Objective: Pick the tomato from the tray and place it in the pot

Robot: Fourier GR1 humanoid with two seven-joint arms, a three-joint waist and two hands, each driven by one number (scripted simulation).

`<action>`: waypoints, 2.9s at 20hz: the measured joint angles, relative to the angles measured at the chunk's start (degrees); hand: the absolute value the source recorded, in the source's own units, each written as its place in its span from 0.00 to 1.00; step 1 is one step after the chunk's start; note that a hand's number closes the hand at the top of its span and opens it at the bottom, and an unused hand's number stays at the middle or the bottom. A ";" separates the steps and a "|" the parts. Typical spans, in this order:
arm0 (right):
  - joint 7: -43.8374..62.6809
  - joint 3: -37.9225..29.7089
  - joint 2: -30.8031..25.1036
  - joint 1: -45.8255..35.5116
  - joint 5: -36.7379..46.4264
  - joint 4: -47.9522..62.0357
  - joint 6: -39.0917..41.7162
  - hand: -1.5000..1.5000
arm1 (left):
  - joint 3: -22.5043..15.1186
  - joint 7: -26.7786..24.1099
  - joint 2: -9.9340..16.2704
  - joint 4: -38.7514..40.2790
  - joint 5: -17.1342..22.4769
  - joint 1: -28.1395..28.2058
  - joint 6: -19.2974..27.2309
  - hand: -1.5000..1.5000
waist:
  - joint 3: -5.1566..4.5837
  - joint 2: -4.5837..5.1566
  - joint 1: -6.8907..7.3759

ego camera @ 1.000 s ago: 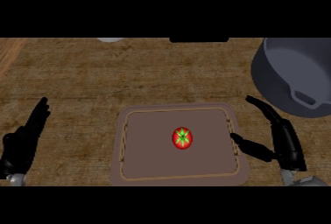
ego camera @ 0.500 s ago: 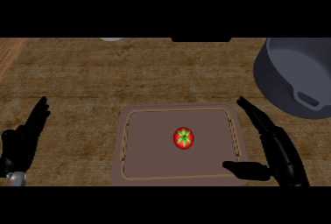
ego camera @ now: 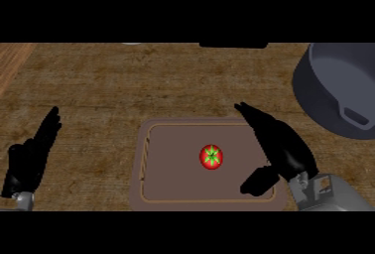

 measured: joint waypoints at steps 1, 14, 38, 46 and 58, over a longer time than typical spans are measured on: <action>2.54 0.64 1.11 -1.68 -1.06 0.97 2.39 0.00 | 0.21 -0.27 0.06 0.37 0.11 -0.09 -0.31 0.50 | 0.00 0.02 0.04; 9.72 1.66 13.99 -12.56 -6.36 17.59 13.51 0.00 | 2.66 -0.05 -1.09 1.39 -1.27 -0.61 -1.59 0.50 | 0.14 -0.12 -0.95; 6.92 -0.62 24.35 -14.69 6.46 36.32 17.33 0.00 | 6.87 1.26 -4.56 0.62 -4.91 -0.76 -5.26 0.50 | 0.17 -0.13 -1.33; 4.55 -1.21 25.19 -13.04 9.09 39.05 17.96 1.00 | 7.74 0.84 -6.76 -1.00 -7.29 0.89 -6.28 0.50 | 0.15 -0.17 -1.22; -4.77 -3.03 23.17 -13.52 14.75 40.82 15.96 1.00 | 10.73 0.62 -7.73 -0.24 -8.33 0.64 -9.12 0.50 | 0.12 -0.52 -1.17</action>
